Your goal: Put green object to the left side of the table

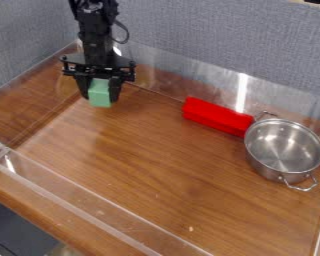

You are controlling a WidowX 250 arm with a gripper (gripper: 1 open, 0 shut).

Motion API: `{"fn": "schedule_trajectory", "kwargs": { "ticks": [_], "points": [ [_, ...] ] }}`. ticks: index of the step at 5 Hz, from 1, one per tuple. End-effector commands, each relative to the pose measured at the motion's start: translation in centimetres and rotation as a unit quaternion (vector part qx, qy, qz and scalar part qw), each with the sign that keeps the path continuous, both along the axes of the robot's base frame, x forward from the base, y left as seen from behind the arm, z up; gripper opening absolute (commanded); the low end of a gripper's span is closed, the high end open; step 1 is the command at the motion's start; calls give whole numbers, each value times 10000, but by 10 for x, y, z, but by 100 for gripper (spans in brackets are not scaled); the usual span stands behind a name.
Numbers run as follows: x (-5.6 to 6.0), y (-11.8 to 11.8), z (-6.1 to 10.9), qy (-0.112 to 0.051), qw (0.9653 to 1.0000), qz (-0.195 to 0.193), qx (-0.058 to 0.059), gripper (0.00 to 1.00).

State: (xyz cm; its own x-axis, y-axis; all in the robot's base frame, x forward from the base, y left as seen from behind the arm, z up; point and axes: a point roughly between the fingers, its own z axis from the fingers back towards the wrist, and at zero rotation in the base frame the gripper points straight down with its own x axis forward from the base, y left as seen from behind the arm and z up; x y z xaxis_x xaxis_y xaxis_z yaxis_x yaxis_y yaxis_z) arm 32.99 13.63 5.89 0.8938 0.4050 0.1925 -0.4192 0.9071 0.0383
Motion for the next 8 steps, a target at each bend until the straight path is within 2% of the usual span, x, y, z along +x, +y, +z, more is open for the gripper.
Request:
{"fn": "schedule_trajectory", "kwargs": {
  "ticks": [1,2,3,4,7,8],
  "points": [
    [15,-2,18,-336,9993,-124,78,0],
    [17,-8,22,-406,9989,-230,50,0],
    [21,-10,19,-424,9986,-304,37,0],
    [18,-12,27,-500,9980,-394,13,0],
    [25,-3,-7,-252,9990,-362,59,0],
    [26,-5,-10,-236,9990,-372,44,100]
  ]
}}
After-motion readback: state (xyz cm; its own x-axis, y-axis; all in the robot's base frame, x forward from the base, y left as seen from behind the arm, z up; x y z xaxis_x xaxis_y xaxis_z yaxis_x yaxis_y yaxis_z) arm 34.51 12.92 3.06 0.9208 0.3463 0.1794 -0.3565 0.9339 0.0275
